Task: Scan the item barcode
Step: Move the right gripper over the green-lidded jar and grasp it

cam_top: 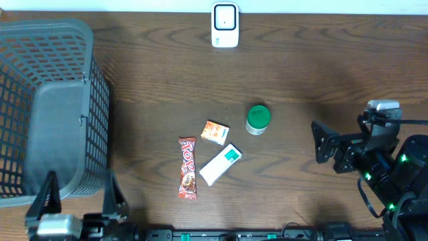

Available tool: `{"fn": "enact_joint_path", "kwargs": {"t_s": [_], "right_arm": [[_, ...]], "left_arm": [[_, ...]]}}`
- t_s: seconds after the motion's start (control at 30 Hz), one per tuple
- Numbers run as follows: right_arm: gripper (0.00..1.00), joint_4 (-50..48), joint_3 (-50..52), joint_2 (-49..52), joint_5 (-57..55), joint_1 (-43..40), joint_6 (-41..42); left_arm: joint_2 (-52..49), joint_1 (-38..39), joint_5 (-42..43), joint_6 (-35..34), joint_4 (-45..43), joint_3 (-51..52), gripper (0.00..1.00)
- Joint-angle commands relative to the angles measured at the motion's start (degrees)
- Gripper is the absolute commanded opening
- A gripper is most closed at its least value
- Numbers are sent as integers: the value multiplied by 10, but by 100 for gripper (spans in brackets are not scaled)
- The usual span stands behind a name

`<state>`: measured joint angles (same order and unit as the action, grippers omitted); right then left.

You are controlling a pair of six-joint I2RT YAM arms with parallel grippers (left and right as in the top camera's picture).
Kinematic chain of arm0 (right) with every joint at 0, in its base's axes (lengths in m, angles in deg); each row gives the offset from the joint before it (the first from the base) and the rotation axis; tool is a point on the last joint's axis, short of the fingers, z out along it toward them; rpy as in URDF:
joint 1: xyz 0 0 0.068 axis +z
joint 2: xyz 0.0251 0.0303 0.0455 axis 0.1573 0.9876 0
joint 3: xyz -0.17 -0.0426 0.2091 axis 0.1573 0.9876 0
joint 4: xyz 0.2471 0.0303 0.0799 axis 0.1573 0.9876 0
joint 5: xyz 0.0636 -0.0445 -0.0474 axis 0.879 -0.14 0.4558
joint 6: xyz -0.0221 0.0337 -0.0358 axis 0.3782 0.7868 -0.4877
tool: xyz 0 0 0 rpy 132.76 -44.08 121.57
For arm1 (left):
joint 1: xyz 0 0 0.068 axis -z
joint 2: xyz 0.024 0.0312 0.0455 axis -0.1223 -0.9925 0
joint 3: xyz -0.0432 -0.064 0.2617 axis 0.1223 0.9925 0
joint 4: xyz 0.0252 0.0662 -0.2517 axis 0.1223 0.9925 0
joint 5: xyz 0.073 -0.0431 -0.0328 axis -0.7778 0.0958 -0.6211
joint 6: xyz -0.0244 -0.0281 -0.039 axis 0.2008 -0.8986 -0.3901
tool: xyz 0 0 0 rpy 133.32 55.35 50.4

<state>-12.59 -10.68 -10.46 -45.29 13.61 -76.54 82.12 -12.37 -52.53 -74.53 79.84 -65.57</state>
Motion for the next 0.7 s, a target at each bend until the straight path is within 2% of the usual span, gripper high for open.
{"fn": "enact_joint_path", "kwargs": {"t_s": [0.0,0.23,0.3,0.4,0.47,0.67], "right_arm": [[99,3,2,10,21,4,-52],[99,-1,2,85,15,12,-44],[99,-9,0,129,1,47,-24],[99,-3,-12,174,-39,86,8],[99,23,-45,239,-88,138,31],[99,75,-148,372,-106,182,82]], "left_arm": [[0,3,5,-11,-18,46,96],[0,3,-38,7,-94,166,96],[0,3,-43,11,-151,227,96],[0,3,-59,10,-175,270,96],[0,3,-85,10,-185,311,96],[0,3,-88,11,-187,337,96]]}}
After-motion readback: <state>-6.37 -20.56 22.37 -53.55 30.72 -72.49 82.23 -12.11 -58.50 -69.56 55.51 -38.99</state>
